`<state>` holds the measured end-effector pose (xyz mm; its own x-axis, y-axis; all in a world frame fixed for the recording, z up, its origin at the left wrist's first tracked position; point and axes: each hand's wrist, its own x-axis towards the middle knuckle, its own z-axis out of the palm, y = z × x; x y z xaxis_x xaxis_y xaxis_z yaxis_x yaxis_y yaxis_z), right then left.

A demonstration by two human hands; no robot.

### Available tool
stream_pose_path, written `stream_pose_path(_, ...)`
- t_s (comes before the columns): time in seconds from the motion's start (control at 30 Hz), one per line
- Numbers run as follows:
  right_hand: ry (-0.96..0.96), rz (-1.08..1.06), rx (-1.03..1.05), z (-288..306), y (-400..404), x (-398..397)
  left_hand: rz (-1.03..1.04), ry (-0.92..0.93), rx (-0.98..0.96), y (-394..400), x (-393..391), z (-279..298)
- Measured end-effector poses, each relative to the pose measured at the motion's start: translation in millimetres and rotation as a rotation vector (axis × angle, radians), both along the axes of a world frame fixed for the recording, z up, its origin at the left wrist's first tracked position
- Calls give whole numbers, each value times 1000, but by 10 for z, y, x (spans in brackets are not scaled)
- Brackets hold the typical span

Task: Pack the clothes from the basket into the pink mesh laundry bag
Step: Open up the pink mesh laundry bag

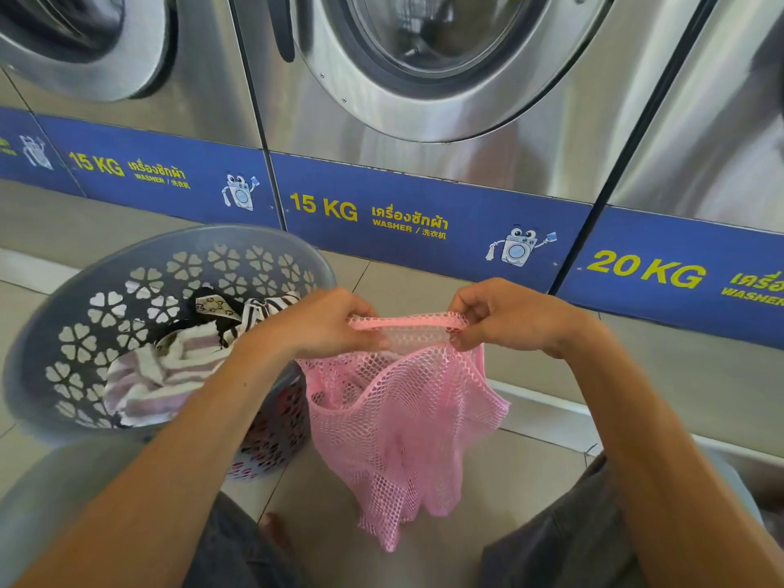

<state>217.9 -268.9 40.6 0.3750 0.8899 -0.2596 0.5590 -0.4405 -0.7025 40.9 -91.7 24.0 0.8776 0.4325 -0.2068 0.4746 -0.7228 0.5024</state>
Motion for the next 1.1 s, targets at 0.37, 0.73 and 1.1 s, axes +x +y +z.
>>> stream_pose_path(0.37,44,110,-91,47,-14,-67,106,-178,90,14,89,-16)
stream_pose_path(0.73,-310,44,-272,-29,-7,16,182,-309,-236,-77,83,72)
stream_pose_path(1.1,-114,-206,7,89,-27,21,47,-67,14,-68,18,74)
